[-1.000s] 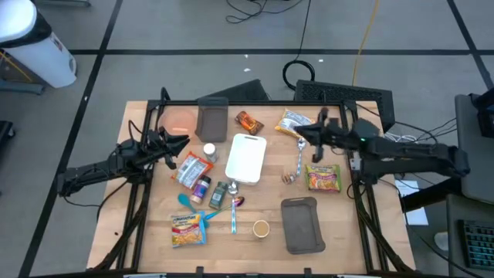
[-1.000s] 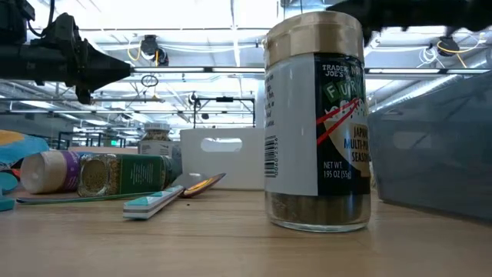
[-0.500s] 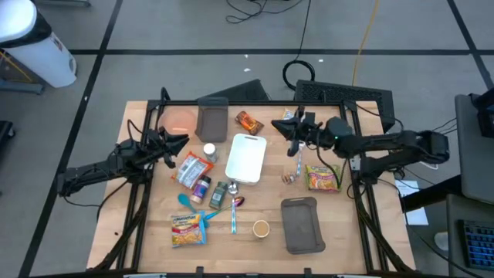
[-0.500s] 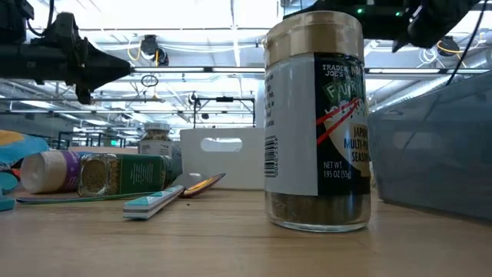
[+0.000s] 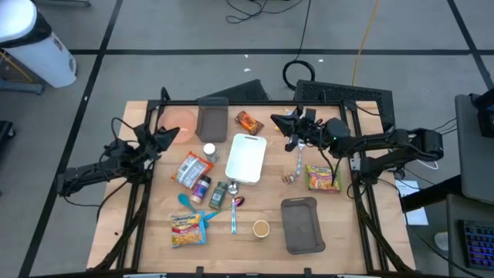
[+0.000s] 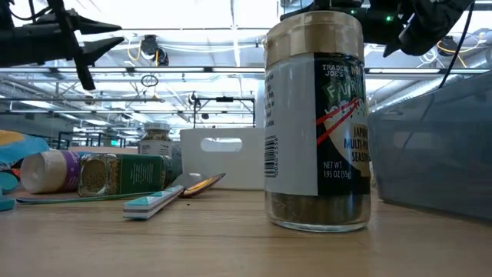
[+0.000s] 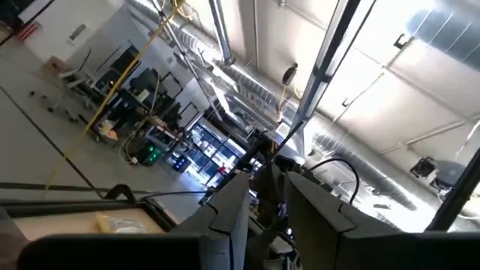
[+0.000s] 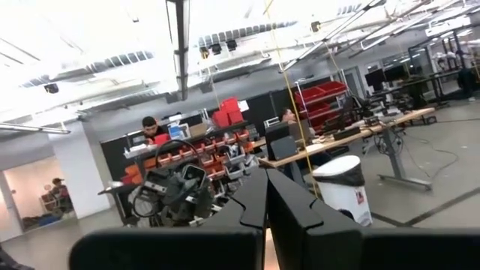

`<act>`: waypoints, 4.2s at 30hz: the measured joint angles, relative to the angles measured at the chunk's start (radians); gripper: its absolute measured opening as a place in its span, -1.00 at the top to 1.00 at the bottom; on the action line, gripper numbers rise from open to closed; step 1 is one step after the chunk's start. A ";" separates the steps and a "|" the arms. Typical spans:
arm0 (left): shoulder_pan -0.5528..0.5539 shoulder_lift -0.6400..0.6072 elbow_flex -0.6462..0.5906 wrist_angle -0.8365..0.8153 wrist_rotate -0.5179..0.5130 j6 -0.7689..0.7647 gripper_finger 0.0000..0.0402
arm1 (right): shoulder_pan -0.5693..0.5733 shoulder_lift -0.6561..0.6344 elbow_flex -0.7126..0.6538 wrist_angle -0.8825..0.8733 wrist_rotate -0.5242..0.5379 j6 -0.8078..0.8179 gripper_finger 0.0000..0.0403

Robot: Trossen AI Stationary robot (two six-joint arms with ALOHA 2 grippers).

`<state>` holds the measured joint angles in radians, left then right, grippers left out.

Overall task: Pick & Place Food Item
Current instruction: Put the yellow noodle pack into the top black bin

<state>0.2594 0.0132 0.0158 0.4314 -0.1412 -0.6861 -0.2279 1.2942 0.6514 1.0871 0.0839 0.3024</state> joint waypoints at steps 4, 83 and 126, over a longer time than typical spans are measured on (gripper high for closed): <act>0.000 0.000 0.000 0.001 -0.001 -0.081 0.54 | 0.000 0.000 0.000 0.026 -0.002 0.053 1.00; 0.002 0.734 0.626 -0.466 -0.042 0.241 -0.46 | -0.348 -0.103 0.279 -1.548 -0.137 0.325 -0.28; 0.188 0.930 0.625 -0.187 0.142 0.105 -0.46 | -0.625 0.045 -0.378 -0.570 -0.264 0.706 -0.26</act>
<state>0.4475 0.9432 0.6411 0.2449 0.0006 -0.5815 -0.8526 1.3396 0.2737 0.5173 -0.1805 1.0081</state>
